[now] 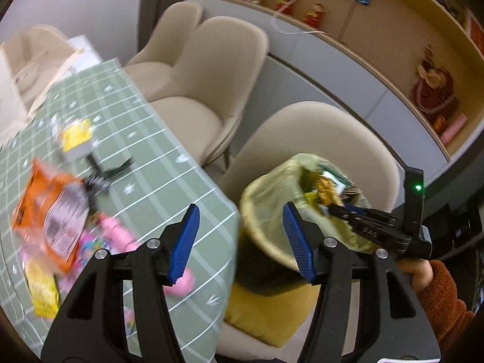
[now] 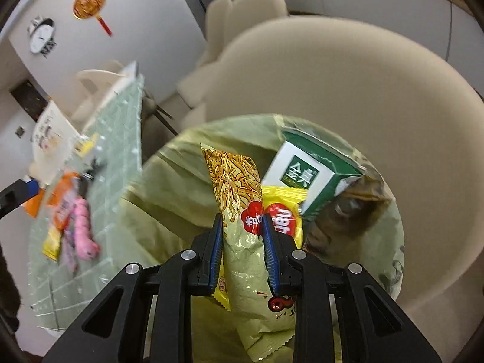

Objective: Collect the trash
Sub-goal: 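Carry the yellow and gold bags over the bin and open both grippers, then move both grippers back over the snack pile on the table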

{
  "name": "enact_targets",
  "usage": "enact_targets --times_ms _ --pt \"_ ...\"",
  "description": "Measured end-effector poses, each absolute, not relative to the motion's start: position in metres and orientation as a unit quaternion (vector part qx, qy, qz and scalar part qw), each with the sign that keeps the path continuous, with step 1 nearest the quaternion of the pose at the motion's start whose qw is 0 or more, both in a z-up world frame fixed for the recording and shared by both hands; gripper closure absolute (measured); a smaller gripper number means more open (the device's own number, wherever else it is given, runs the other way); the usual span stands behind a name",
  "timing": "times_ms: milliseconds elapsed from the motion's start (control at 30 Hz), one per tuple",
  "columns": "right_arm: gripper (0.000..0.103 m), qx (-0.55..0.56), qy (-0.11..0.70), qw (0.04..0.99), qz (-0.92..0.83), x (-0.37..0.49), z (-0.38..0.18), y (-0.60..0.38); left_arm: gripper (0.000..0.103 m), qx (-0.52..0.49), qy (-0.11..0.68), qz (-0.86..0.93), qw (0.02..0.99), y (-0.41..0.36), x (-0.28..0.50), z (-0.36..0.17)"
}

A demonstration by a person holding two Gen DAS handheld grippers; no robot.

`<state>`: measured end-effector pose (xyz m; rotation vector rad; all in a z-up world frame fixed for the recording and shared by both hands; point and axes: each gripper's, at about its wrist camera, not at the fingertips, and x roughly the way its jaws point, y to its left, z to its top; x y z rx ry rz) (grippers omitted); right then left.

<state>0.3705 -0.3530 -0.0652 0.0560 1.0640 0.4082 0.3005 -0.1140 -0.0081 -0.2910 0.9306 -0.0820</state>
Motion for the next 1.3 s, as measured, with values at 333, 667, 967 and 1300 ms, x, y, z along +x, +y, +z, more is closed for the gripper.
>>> enact_targets --times_ms 333,667,967,1300 --pt "0.061 0.019 0.472 0.867 0.157 0.35 -0.045 -0.348 0.049 -0.184 0.45 0.007 0.873 -0.058 0.261 -0.018" --pt "0.059 0.054 0.416 0.898 0.134 0.285 0.0 -0.326 0.049 -0.165 0.438 0.057 0.882 0.015 0.214 -0.01" --pt "0.059 0.057 0.402 0.9 0.157 0.218 0.012 -0.248 0.048 -0.16 0.414 0.115 0.889 0.126 0.157 -0.007" --pt "0.054 -0.001 0.41 0.897 0.163 0.164 0.002 -0.158 0.047 -0.159 0.423 0.074 0.889 0.19 0.133 -0.035"
